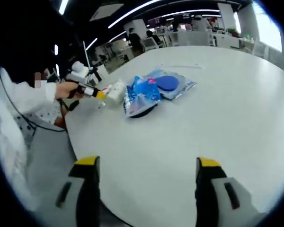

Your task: Arrange the tabletop items into an orderly group along one side of the table until the central work area is clear of visible clutter.

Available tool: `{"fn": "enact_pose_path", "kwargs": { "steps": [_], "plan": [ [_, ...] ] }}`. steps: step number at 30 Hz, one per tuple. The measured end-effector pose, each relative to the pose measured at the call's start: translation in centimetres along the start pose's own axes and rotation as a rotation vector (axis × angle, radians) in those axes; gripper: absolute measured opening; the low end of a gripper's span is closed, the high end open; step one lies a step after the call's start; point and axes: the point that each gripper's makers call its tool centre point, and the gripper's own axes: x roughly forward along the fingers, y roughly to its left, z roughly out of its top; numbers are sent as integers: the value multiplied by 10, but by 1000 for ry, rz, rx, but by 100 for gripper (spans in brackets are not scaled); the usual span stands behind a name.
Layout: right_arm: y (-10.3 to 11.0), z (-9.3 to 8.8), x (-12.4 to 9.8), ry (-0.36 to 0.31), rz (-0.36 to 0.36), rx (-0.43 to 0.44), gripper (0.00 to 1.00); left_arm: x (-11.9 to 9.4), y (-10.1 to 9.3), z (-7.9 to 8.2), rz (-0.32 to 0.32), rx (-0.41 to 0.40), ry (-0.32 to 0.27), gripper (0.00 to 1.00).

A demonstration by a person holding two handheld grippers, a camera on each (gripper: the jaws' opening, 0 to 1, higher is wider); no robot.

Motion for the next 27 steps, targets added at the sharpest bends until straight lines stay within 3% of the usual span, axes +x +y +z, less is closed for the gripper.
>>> {"fn": "enact_pose_path", "kwargs": {
  "steps": [13, 27],
  "plan": [
    [8, -7, -2, -15, -35, 43, 81, 11, 1, -8, 18, 1, 46, 55],
    [11, -2, -2, -46, -41, 79, 81, 16, 8, 11, 28, -58, -2, 52]
  ]
}}
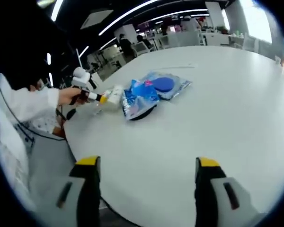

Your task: Arrange the tabletop items into an orderly group along one side of the table until the central work area is clear of visible clutter.

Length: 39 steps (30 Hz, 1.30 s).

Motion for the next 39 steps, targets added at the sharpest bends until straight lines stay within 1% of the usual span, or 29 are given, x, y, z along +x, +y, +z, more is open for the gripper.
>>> {"fn": "enact_pose_path", "kwargs": {
  "steps": [3, 6, 7, 11, 12, 16, 20, 23, 27, 33, 34, 35, 37, 39],
  "plan": [
    [-1, -2, 0, 3, -4, 6, 80, 1, 0, 2, 0, -18, -8, 52],
    [-1, -4, 0, 2, -6, 20, 80, 4, -2, 3, -8, -21, -4, 46],
    [-1, -5, 0, 3, -6, 23, 80, 5, -1, 3, 1, -20, -5, 45],
    [1, -7, 1, 5, -4, 24, 79, 6, 1, 4, 1, -57, -9, 43],
    [1, -7, 1, 4, -3, 24, 79, 5, 1, 6, -4, -64, -12, 40],
    [1, -7, 1, 4, -3, 25, 79, 4, -2, 4, -10, -51, 1, 38],
    [1, -6, 1, 0, -1, 25, 79, -3, -4, 1, -13, -59, -6, 37],
    [2, -5, 2, -1, 2, 25, 79, -11, -5, 9, -12, -67, -44, 37],
    [5, -3, 3, -3, 10, 16, 79, -22, -2, 20, 0, -76, -98, 37],
    [8, 1, 6, -5, 19, 4, 79, -32, 3, 26, 19, -82, -149, 37],
    [8, 2, 6, -5, 20, 2, 79, -34, 4, 30, 24, -75, -178, 37],
    [8, 3, 6, -6, 21, -1, 79, -37, 4, 33, 33, -68, -195, 37],
    [9, 6, 6, -9, 23, -7, 79, -45, 3, 46, 52, -11, -272, 37],
    [10, 8, 6, -10, 25, -12, 78, -51, -2, 53, 51, -14, -307, 37]
  ]
}}
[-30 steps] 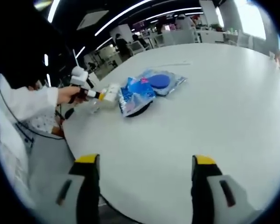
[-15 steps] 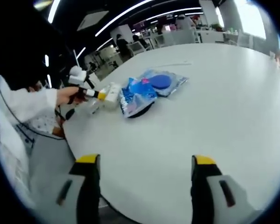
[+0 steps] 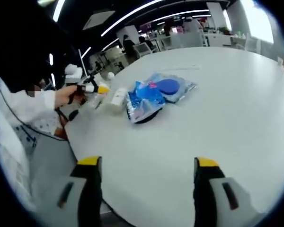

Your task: Arrange the tabletop items into an orderly group along one side of the table until the central work area is clear of visible clutter.

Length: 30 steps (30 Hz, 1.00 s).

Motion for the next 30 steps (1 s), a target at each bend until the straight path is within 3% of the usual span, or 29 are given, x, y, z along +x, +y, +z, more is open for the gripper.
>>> {"fn": "enact_pose_path", "kwargs": {
  "steps": [12, 18, 30],
  "plan": [
    [3, 1, 1, 3, 2, -10, 78, -12, -10, 28, 10, 52, -189, 36],
    [0, -2, -5, 5, -10, -1, 78, -5, -10, 30, 11, 45, -202, 36],
    [-6, -8, -6, 14, -28, 20, 78, 10, -1, 50, 22, 18, -246, 36]
  ]
}}
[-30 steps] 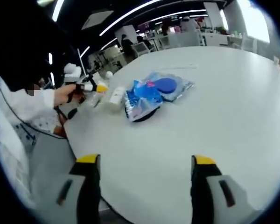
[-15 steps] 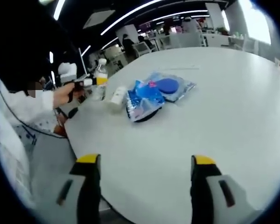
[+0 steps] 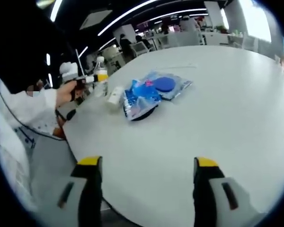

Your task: Arrange the tabletop items into an orderly group along one side of the table until the central work area is clear of visible clutter.

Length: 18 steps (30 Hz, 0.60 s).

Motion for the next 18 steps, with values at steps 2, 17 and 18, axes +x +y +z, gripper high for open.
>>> {"fn": "enact_pose_path", "kwargs": {
  "steps": [2, 17, 18],
  "plan": [
    [0, -1, 1, 1, 0, 2, 78, 2, 1, 1, 0, -5, -4, 36],
    [-8, 0, 1, -1, -10, 27, 78, 28, 12, 12, 13, -35, -6, 37],
    [-9, 0, 1, -3, -13, 33, 78, 30, 12, 13, 13, -30, -9, 37]
  ]
}}
